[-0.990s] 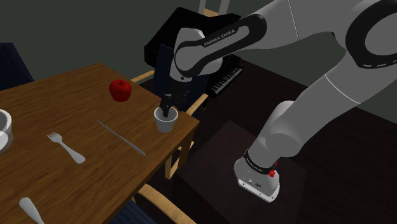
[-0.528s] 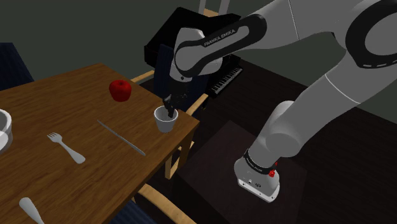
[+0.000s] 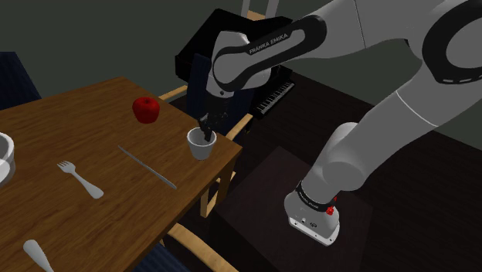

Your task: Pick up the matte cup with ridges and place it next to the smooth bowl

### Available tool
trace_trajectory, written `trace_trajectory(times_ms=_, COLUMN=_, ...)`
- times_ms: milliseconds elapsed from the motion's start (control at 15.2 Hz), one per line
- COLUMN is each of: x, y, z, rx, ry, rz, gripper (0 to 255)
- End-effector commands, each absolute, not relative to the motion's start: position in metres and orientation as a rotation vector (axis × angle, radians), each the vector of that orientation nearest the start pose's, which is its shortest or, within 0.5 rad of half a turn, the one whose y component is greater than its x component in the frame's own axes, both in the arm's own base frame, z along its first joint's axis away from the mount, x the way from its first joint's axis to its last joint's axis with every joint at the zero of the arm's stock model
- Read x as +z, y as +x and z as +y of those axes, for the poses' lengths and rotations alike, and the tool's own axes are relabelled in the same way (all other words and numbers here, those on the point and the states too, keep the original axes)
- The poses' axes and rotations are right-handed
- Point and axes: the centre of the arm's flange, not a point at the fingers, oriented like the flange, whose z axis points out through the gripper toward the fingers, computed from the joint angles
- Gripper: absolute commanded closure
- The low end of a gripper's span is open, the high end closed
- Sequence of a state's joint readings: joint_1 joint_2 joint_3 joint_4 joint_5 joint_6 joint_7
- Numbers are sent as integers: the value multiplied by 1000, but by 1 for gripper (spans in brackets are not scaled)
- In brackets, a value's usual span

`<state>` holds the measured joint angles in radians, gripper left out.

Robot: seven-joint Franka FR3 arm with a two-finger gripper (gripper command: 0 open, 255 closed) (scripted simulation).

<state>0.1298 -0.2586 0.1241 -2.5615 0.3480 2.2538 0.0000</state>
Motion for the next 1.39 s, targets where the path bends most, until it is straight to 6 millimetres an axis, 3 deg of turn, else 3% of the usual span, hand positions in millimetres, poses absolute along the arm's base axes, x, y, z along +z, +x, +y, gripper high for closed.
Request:
trace_trajectory(times_ms=0, x=362, y=408, z=115, rx=111, ry=-2915, rz=-32, gripper=255)
trace_trajectory(times_ms=1320, x=468, y=408, z=115, rx=111, ry=-2915, rz=-32, gripper=255)
